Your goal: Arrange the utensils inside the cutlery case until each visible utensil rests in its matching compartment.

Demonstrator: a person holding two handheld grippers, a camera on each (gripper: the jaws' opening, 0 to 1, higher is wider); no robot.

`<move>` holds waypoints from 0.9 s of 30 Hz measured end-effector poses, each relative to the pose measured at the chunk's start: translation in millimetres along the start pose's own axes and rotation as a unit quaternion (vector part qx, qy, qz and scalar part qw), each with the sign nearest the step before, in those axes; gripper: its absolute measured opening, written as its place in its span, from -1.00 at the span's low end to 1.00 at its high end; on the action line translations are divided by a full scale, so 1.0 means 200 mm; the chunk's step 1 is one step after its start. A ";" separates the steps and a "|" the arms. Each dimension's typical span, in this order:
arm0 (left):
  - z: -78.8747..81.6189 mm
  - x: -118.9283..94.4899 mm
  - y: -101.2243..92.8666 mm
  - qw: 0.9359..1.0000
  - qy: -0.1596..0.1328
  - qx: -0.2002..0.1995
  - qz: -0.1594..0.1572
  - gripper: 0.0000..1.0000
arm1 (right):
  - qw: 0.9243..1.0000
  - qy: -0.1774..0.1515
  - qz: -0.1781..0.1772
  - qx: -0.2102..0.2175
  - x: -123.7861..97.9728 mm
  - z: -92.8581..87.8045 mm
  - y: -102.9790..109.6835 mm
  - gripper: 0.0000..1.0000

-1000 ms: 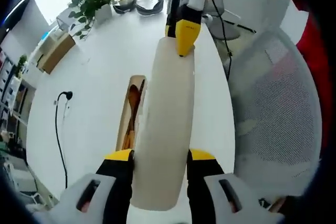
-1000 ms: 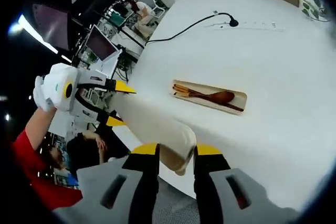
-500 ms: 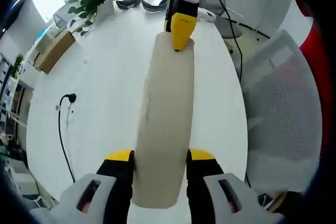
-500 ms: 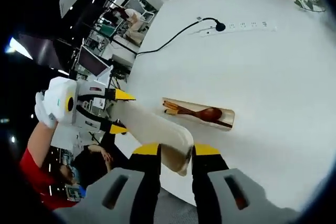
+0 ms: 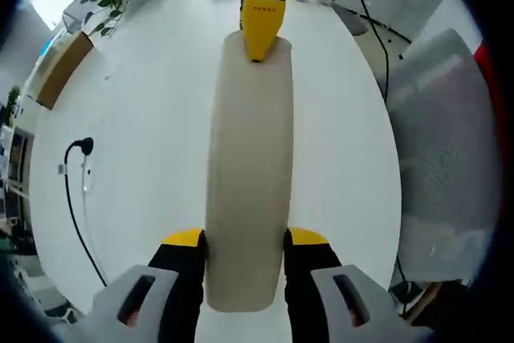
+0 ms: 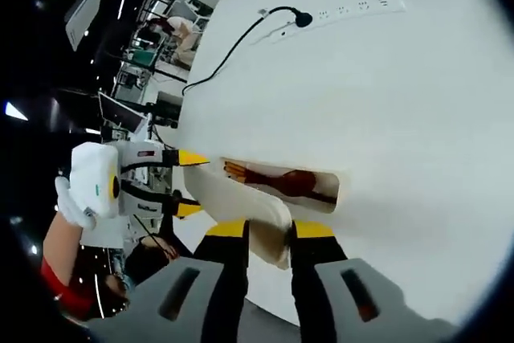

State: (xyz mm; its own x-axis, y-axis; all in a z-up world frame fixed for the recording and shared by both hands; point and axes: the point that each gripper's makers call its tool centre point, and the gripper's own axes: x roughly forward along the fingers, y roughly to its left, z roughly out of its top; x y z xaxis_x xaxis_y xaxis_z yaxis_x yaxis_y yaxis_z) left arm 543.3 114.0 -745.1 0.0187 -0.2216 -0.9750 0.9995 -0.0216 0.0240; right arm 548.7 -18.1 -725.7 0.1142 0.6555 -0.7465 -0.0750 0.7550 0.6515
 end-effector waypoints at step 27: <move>-0.08 0.20 0.05 0.999 0.028 0.003 -0.024 -0.22 | 1.000 0.001 0.019 0.011 0.14 -0.04 -0.05 -0.75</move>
State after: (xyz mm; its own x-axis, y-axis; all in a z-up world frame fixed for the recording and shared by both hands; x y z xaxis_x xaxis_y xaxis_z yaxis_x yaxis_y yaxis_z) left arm 554.3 119.6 -787.5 -0.0268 -0.1652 -0.9859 0.9991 -0.0374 -0.0209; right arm 545.4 -7.5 -753.8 0.1095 0.6832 -0.7219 -0.0574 0.7295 0.6816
